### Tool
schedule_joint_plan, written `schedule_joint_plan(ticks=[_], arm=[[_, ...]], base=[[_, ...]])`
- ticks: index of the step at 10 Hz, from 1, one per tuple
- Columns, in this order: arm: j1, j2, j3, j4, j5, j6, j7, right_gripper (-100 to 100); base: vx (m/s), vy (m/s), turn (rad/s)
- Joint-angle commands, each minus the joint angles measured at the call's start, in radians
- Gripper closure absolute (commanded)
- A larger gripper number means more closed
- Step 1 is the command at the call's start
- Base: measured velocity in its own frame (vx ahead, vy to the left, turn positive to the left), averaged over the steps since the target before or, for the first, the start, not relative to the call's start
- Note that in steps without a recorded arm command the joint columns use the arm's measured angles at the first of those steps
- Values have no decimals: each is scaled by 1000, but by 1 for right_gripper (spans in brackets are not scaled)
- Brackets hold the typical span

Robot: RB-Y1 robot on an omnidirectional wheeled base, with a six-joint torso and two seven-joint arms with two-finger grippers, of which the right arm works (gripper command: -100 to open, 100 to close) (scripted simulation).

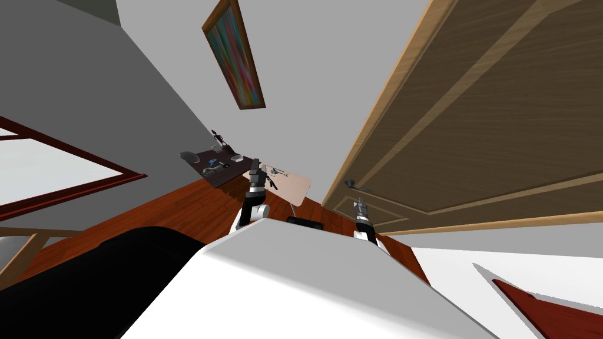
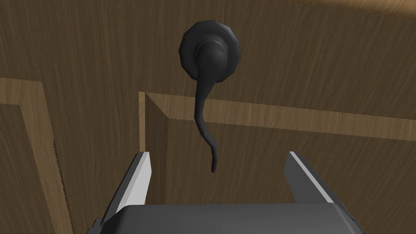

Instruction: Pull the door open

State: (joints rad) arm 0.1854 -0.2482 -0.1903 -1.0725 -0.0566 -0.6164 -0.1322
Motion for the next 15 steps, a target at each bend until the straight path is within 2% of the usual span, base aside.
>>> schedule_joint_plan(ticks=[1, 4, 5, 8, 15], arm=[[0, 0, 0, 0, 0, 0, 0, -100], [0, 0, 0, 0, 0, 0, 0, -100], [-2, -10, -10, 15, -6, -6, -6, -100], [-3, -14, -14, 20, -8, -8, -8, -100], [-3, -14, -14, 20, -8, -8, -8, -100]], base=[[0, 0, 0], [-1, 2, -5], [16, -37, 105], [10, -23, 65], [0, 0, -1]])
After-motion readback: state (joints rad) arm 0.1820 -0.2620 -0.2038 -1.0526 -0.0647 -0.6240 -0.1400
